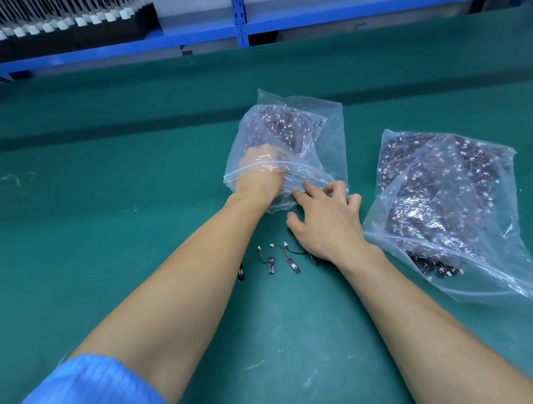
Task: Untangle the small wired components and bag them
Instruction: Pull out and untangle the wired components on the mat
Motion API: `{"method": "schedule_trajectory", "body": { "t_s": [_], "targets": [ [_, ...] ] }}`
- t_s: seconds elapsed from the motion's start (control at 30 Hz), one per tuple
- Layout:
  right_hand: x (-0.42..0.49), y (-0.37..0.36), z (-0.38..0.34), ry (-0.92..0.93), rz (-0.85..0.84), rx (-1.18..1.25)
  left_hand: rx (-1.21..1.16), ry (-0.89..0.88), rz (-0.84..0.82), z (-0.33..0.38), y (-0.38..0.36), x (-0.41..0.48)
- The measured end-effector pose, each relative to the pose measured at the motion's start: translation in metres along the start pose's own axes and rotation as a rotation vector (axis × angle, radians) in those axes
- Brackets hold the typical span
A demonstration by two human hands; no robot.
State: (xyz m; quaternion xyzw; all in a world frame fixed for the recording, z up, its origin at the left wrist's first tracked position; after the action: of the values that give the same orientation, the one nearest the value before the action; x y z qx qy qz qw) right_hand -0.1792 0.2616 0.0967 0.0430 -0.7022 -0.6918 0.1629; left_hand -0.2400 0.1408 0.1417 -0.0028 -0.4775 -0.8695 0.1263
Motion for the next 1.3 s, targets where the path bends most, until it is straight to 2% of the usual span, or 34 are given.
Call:
{"method": "schedule_trajectory", "body": {
  "t_s": [0.17, 0.23, 0.4, 0.47, 0.57, 0.7, 0.83, 1.03, 1.2, 1.3],
  "targets": [
    [0.000, 0.000, -0.002, 0.006, -0.001, -0.010, -0.085, -0.010, 0.023, -0.004, 0.008, -0.005],
    [0.001, 0.001, -0.001, 0.006, 0.003, -0.008, 0.017, -0.070, -0.015, 0.003, 0.010, -0.008],
    [0.002, 0.002, -0.002, 0.006, -0.004, 0.008, 0.465, -0.276, -0.161, 0.013, -0.008, -0.032],
    [0.001, 0.002, -0.001, 0.003, -0.004, 0.005, 0.549, -0.340, -0.118, 0.019, -0.010, -0.042],
    [0.000, 0.003, 0.000, -0.003, 0.003, 0.012, 0.523, -0.434, -0.020, 0.033, -0.005, -0.054],
    [-0.001, 0.002, -0.001, 0.003, 0.001, 0.013, 0.358, -0.496, 0.005, 0.031, 0.003, -0.066],
    [-0.001, 0.001, 0.000, 0.011, 0.008, 0.015, -0.072, -0.536, 0.069, 0.021, 0.030, -0.086],
    [-0.003, 0.004, 0.005, -0.015, 0.041, 0.099, -0.603, -0.315, 0.050, -0.022, 0.058, -0.115],
    [-0.011, 0.033, 0.017, -0.064, 0.261, 0.420, -0.842, -0.213, 0.037, -0.048, 0.071, -0.135],
    [-0.026, 0.059, 0.016, 0.013, 0.425, 0.570, -0.960, -0.185, 0.003, -0.057, 0.076, -0.142]
  ]
}}
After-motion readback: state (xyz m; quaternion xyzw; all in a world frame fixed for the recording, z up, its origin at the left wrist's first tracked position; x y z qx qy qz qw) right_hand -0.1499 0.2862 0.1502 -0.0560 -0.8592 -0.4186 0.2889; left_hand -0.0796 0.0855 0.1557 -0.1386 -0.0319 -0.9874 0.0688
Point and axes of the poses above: each hand's wrist, its own x-axis towards the middle knuckle, its own y-axis out of the back of the hand, z = x × y, the point moved 8 cm from there along x, towards the middle knuckle, and after that the axes turned 12 degrees about -x, right-handed, at the moved point
